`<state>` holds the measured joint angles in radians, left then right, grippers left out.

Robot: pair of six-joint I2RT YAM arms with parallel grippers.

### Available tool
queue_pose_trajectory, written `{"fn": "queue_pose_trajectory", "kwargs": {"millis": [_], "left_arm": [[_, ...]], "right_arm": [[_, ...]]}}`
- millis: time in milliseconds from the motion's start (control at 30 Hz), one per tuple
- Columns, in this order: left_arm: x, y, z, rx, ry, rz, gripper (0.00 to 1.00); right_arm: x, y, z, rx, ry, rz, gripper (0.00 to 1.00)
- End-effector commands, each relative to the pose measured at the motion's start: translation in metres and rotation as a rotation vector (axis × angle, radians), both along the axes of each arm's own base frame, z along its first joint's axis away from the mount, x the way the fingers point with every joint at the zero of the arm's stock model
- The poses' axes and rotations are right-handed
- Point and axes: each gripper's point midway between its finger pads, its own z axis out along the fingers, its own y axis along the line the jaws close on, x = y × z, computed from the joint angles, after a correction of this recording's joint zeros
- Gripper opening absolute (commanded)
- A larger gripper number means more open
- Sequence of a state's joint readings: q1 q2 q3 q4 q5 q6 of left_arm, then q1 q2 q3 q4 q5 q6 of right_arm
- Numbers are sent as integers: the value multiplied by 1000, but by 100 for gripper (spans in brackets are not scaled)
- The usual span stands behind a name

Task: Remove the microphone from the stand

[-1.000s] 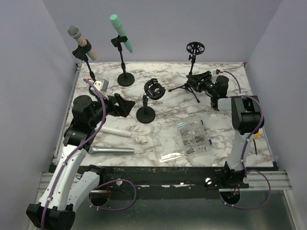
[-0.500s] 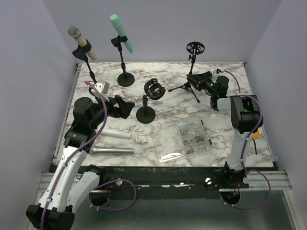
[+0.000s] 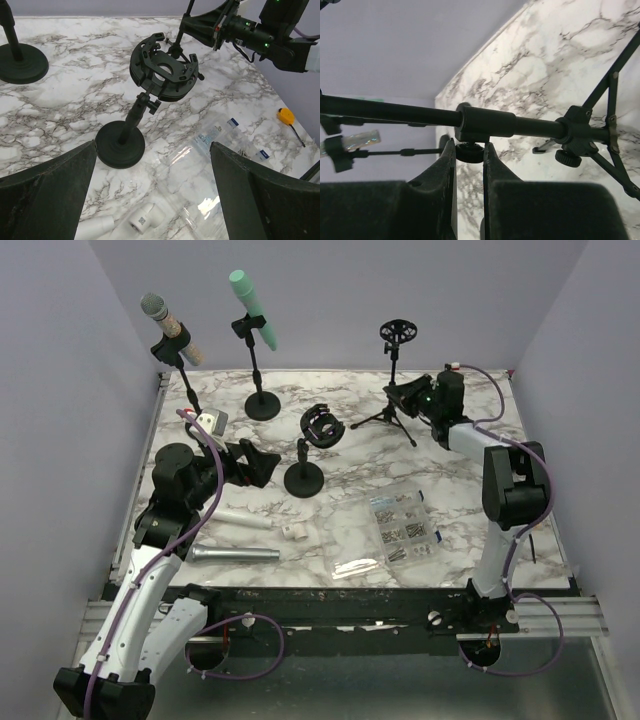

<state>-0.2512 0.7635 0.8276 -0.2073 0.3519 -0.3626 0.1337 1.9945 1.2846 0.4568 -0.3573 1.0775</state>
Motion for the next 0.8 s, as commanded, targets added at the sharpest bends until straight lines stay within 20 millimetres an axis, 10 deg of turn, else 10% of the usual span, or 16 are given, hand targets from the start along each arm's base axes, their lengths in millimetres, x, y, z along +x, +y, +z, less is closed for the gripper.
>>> {"fn": "queue_pose_trajectory", "kwargs": {"millis": [0, 767], "left_arm": [[1, 2, 3, 10, -30, 12, 92], [3, 4, -1, 14, -22, 23, 92]], "right_arm": [[-10, -27, -50, -332, 172, -134, 1], [-26, -38, -40, -1089, 225, -317, 1]]}}
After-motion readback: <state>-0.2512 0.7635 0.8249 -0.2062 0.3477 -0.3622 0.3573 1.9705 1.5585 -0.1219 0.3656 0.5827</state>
